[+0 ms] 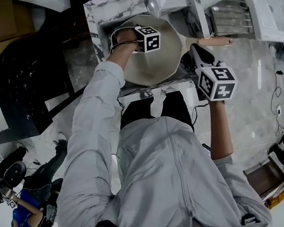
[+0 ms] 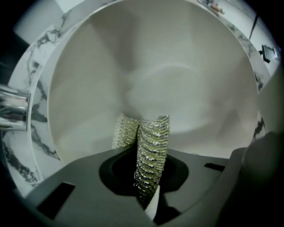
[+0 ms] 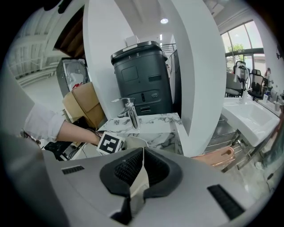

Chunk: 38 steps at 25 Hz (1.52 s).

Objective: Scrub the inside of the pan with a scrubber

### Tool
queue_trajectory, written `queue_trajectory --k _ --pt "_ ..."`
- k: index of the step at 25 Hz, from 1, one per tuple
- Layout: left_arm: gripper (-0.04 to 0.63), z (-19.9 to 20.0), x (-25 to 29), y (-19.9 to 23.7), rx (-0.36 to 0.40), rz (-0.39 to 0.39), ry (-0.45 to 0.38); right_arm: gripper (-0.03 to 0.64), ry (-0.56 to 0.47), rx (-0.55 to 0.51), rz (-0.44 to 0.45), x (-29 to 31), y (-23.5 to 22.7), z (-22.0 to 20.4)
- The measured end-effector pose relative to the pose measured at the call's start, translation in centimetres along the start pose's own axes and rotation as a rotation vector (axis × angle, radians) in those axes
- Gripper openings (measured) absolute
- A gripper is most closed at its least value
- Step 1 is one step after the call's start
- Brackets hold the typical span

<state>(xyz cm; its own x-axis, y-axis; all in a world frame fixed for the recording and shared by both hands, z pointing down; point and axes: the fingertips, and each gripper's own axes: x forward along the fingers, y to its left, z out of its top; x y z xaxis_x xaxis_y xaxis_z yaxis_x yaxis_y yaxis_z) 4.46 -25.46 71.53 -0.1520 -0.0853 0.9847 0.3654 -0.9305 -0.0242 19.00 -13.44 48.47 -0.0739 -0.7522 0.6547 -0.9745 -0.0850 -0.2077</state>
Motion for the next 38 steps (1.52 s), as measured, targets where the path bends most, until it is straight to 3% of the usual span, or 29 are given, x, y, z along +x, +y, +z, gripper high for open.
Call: queue_trajectory --k 5,12,20,23,27,31,38 --pt "0.067 3.5 -0.4 0.6 -0.192 -0.070 -0.167 0.037 0.026 -0.031 0.033 0.0 -1.0 -0.1" --pt "0.067 6.0 -1.8 0.9 -0.447 -0.139 -0.323 0.037 0.066 -0.120 0.137 0.7 -0.7 0.5" --pt "0.067 7.7 -3.7 0.8 -0.591 -0.198 -0.451 0.037 0.102 -0.228 0.227 1.6 -1.3 0.5" --pt "0.067 9.6 -4.9 0.1 -0.638 -0.243 -0.550 0.037 0.105 -0.252 0.253 1.9 -1.4 1.0" --pt "0.067 11.6 -6.5 -0.8 -0.672 -0.298 -0.663 0.037 0.102 -0.293 0.293 2.7 -1.0 2.1" --pt "0.069 12.8 -7.5 -2.4 -0.643 -0.341 -0.713 0.037 0.103 -0.327 0.332 3.2 -0.2 2.8" --pt "0.069 13.7 -8.1 -6.4 -0.465 -0.407 -0.681 0.037 0.128 -0.395 0.389 5.5 1.4 3.5"
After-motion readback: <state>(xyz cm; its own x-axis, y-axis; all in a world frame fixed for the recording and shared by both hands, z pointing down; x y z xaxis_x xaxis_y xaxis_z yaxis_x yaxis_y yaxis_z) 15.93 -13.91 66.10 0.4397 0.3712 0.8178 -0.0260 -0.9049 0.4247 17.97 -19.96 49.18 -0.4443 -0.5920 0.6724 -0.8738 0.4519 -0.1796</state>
